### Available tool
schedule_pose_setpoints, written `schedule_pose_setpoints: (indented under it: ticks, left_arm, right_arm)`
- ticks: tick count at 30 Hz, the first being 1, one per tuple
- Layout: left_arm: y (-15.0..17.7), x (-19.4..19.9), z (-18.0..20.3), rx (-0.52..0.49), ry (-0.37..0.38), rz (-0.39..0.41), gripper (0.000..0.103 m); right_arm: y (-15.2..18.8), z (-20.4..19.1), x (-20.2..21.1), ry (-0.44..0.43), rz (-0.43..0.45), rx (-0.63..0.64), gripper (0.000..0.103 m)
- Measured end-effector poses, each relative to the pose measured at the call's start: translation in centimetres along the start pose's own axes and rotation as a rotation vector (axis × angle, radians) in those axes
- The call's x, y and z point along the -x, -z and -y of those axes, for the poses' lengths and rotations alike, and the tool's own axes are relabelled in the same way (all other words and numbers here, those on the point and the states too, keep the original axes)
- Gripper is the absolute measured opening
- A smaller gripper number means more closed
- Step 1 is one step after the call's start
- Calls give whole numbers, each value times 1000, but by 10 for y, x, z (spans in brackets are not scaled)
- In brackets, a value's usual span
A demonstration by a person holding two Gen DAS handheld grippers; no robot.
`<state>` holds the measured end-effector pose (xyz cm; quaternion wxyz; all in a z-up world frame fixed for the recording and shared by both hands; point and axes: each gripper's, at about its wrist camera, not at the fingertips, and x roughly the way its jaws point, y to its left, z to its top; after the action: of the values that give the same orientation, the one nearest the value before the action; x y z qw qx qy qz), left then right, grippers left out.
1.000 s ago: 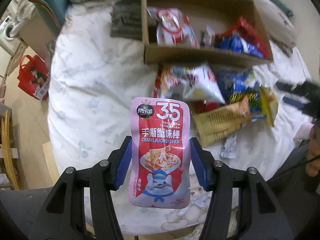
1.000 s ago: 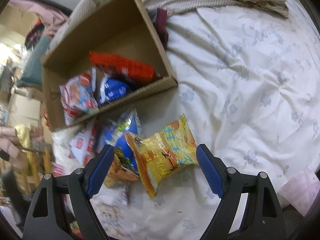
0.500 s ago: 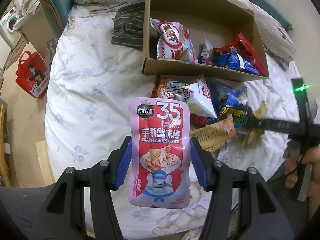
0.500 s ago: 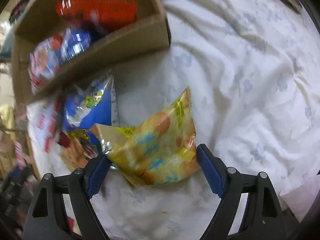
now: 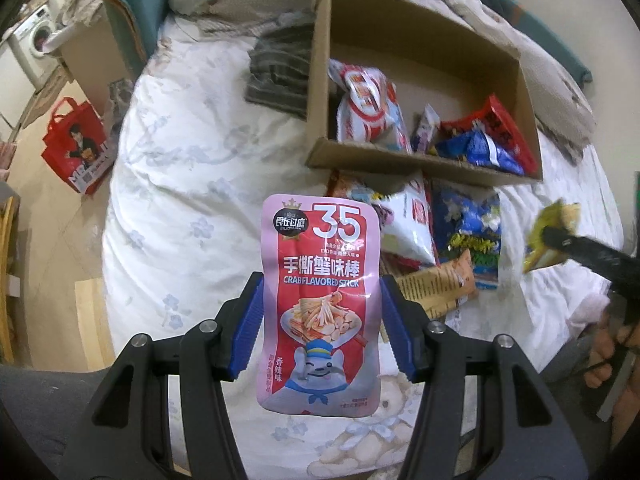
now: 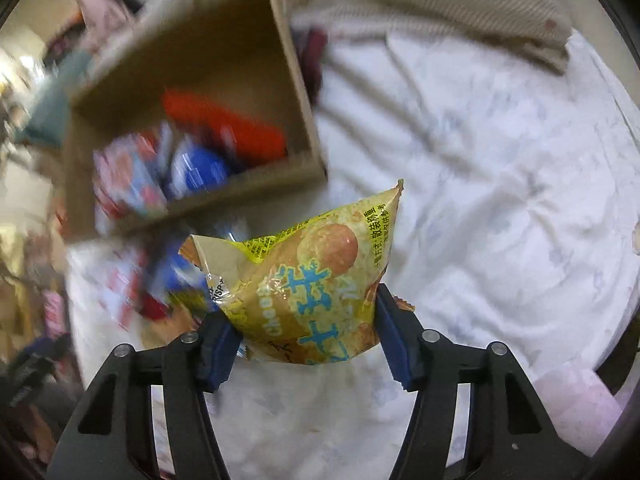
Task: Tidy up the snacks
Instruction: 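Grasp the pink crab-stick pack with the left gripper while the right grasps the yellow bag, then lower both held snacks into the box and open both grippers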
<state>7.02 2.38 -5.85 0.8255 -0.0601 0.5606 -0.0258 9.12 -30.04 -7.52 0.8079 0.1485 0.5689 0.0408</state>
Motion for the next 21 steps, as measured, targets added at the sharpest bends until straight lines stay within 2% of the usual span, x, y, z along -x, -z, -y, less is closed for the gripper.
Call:
schedule_pose_setpoints:
  ticks: [3,6,9,14,21]
  left_arm:
    - [-6,12,-2,17,-7,58,53]
    - [-13,26,-2,16,-12,114,53]
    - [-25,42,-4,22,-15,166,53]
    - [-53,57,-3,34,-8,199,52]
    - [-94,53,18,-21,-16,234,53]
  right_arm:
    - [-5,-1,30,-73,131,-9,64]
    - [-9,-7,45,-134,186,-10,64]
    - [-15,-18,52,-173,202,-4,64]
    - [-25,-31,56,-209,185,24,64]
    - [-66,-63,47,-264,170,59,64]
